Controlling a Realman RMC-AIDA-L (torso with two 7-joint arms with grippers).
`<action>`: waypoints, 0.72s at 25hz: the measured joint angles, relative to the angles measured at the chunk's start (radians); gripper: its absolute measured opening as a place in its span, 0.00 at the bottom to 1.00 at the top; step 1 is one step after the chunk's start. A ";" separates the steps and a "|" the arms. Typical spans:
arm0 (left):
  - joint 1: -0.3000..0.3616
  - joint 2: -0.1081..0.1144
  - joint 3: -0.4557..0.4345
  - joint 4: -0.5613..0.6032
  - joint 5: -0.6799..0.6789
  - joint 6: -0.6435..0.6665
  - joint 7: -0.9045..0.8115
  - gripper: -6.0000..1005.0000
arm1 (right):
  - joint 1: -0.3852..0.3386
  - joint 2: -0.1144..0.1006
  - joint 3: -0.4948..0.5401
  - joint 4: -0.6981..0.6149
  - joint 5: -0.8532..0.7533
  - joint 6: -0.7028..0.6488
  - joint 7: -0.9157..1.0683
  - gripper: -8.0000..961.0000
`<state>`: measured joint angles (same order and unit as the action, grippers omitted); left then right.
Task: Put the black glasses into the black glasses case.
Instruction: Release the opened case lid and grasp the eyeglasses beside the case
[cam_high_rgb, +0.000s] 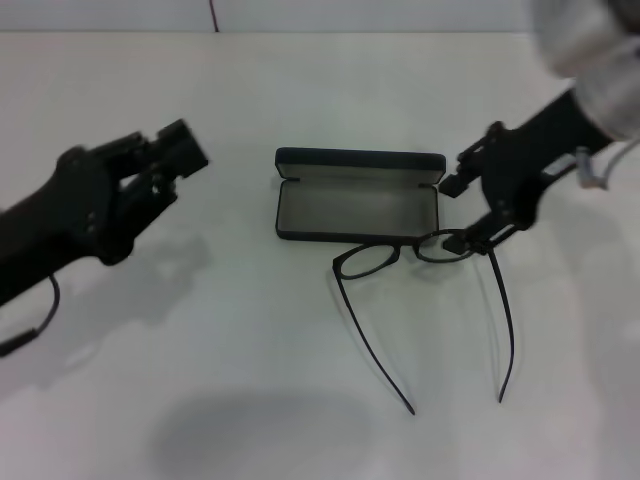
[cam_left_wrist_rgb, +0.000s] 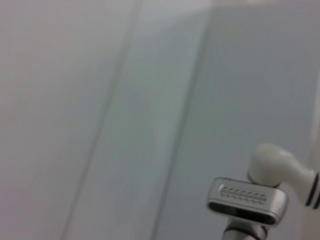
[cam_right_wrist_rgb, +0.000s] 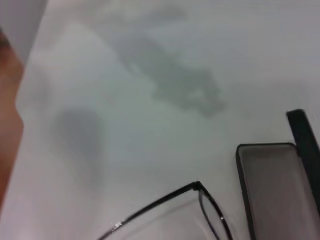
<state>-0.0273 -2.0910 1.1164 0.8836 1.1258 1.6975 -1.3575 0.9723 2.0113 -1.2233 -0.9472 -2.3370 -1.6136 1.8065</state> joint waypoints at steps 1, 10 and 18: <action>-0.003 0.000 -0.002 -0.032 0.000 0.002 0.023 0.19 | 0.025 0.002 -0.036 0.028 -0.011 0.030 0.000 0.77; -0.072 0.001 0.007 -0.250 0.018 0.028 0.152 0.19 | 0.109 0.016 -0.246 0.094 -0.006 0.206 0.011 0.66; -0.090 0.002 0.002 -0.278 0.021 0.030 0.161 0.19 | 0.147 0.017 -0.299 0.145 0.005 0.250 0.013 0.66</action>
<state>-0.1175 -2.0892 1.1181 0.6056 1.1472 1.7272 -1.1964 1.1196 2.0280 -1.5220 -0.8020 -2.3318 -1.3640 1.8196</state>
